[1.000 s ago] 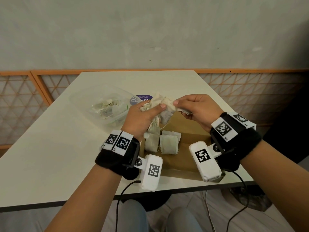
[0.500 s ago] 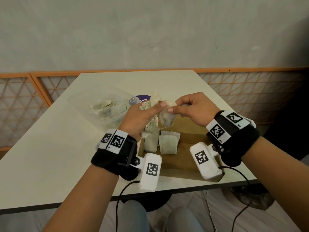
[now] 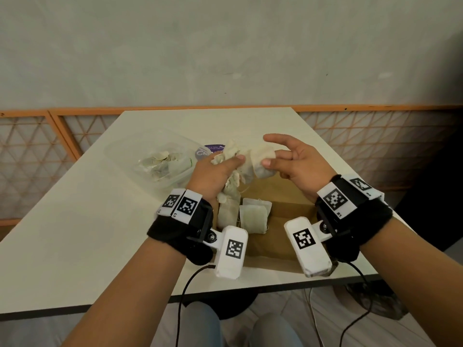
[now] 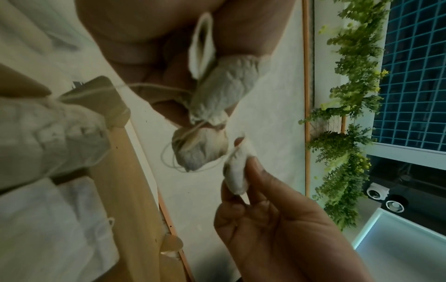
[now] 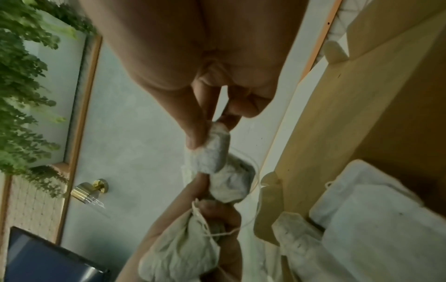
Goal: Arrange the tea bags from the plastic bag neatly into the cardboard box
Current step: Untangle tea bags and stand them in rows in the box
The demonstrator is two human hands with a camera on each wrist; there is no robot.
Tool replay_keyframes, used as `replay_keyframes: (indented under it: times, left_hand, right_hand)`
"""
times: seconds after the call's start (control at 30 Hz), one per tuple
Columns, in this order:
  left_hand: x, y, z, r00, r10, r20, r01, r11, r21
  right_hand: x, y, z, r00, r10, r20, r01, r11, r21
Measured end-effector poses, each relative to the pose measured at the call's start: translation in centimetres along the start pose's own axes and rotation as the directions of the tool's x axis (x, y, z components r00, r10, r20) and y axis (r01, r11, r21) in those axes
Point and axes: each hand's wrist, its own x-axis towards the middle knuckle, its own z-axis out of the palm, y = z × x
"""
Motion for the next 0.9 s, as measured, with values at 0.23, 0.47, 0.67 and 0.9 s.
replay_keyframes:
  times: [0.23,0.47,0.67,0.9]
  left_hand:
    - [-0.6,0.5,0.3,0.989,-0.021,0.144,0.043,0.988,-0.151]
    - [-1.0,0.7,0.3,0.986,-0.009,0.165,0.022,0.997,-0.073]
    - [-1.2,1.0,0.4,0.975,0.075,0.211,-0.091,0.994,0.064]
    - [-0.6,1.3,-0.3,0.973,0.089,0.214,-0.123,0.981,0.151]
  right_hand:
    - [0.2,0.4,0.8,1.0,-0.008,-0.024,0.005,0.992,-0.13]
    - [0.4,0.4,1.0,0.995,-0.051,-0.082,0.025,0.958,-0.285]
    - [0.6,-0.1,0.8,0.994,-0.072,-0.079,0.025,0.875,-0.484]
    - [0.4,-2.6,1.1,0.993,0.027,0.114,0.066,0.679,-0.731]
